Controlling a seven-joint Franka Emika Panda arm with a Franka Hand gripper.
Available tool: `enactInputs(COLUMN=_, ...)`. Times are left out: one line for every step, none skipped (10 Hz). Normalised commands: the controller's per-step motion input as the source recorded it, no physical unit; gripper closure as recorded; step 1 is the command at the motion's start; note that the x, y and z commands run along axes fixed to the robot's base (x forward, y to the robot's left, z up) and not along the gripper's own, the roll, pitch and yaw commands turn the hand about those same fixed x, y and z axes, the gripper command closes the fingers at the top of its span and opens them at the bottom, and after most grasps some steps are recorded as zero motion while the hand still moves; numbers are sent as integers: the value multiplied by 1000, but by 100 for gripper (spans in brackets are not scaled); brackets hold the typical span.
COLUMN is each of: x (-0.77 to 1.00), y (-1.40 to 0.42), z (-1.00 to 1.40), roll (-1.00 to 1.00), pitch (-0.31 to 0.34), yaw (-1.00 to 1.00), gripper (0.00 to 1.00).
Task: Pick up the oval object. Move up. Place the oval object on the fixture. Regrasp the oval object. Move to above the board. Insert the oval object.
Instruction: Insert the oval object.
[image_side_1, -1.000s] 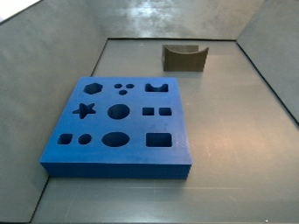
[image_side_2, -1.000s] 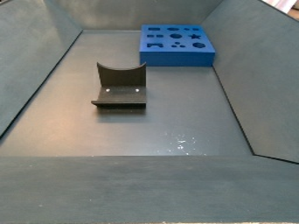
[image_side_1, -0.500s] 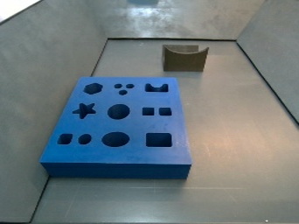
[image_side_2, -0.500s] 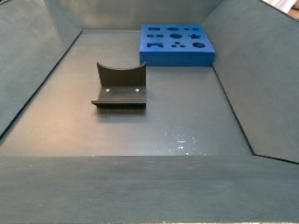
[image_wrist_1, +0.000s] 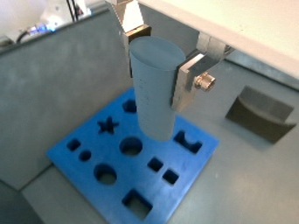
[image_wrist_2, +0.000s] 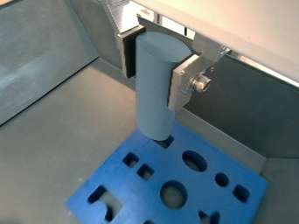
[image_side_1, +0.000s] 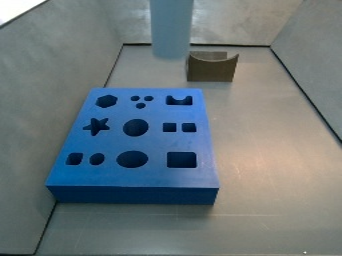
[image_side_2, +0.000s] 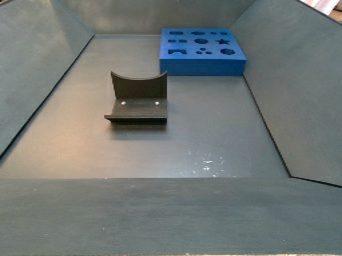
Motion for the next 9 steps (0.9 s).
enactInputs(x=71, y=-757, z=-1000, roll=56, pitch=-76, yaw=74, gripper=100)
enactInputs(x=0, y=-426, z=-706, roll=27, pitch=-243, yaw=157, gripper=100)
enactInputs(x=-34, y=-126, z=-154, roll=0, pitch=-227, yaw=14, gripper=100)
enactInputs(x=6, y=-71, z=-63, roll=0, pitch=0, yaw=0, gripper=100)
enactInputs(x=0, y=-131, z=-586, roll=37, pitch=-29, yaw=0, gripper=100)
enactInputs(x=-80, y=-146, z=-591, roll=57, pitch=-60, yaw=0, gripper=100)
enactInputs(x=-137, y=0, z=-323, roll=0, pitch=0, yaw=-40, gripper=100)
enactInputs(x=-200, y=-63, z=-660, roll=66, pitch=-99, yaw=-77, gripper=100)
enactInputs(x=-263, y=-140, z=-734, roll=91, pitch=-144, yaw=-103, gripper=100)
